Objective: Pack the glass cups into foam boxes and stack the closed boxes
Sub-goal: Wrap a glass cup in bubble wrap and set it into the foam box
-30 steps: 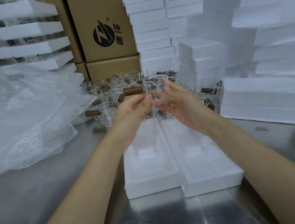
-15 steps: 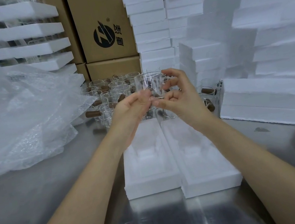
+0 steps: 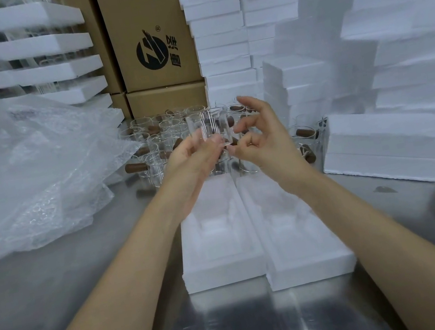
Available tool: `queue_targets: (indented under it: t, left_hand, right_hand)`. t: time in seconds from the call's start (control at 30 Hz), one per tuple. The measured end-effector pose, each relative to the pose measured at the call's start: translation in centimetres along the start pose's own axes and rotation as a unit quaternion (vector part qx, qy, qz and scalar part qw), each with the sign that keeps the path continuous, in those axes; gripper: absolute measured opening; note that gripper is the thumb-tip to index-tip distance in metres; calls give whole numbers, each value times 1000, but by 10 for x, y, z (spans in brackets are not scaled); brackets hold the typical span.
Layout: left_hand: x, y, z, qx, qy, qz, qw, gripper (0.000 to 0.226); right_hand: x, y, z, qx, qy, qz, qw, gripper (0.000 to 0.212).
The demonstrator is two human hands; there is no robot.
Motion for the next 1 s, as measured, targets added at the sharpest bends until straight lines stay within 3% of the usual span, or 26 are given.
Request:
queue_targets:
  t: [0.07,0.13,0.23,0.43,0.87,1.0]
  left_hand:
    - [0,-1,2,-12,-10,-65,998,20]
    - [1,-1,2,-15,-19,-107,994,8]
    - [2,3,3,-26,-31,-126,991,12]
    - [2,4,2,-25,-37,-140,989,31]
    - [0,3,-1,8,-31,-68,997,34]
    - [14,1,-7,5,-16,-29,999,33]
  right_hand:
    - [4,-12,1,55,22,-3,998,68]
    - [9,-20,1,96,54,7,994,55]
    - [12,-13,0,83,63,61,993,30]
    - [-7,-16,3,102,-40,85,990,20]
    - [8,-19,0,145,40,124,981,12]
    - [14,-23,-1,187,77,216,955,10]
Point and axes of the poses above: each hand's wrist, its own z-axis towards the middle knuckle, its own y-axis out of the palm, x = y × z, the point moved 7 cm from there along z, towards the middle knuckle, and after that the axes turned 12 degrees about -y, right-handed, at the moved point
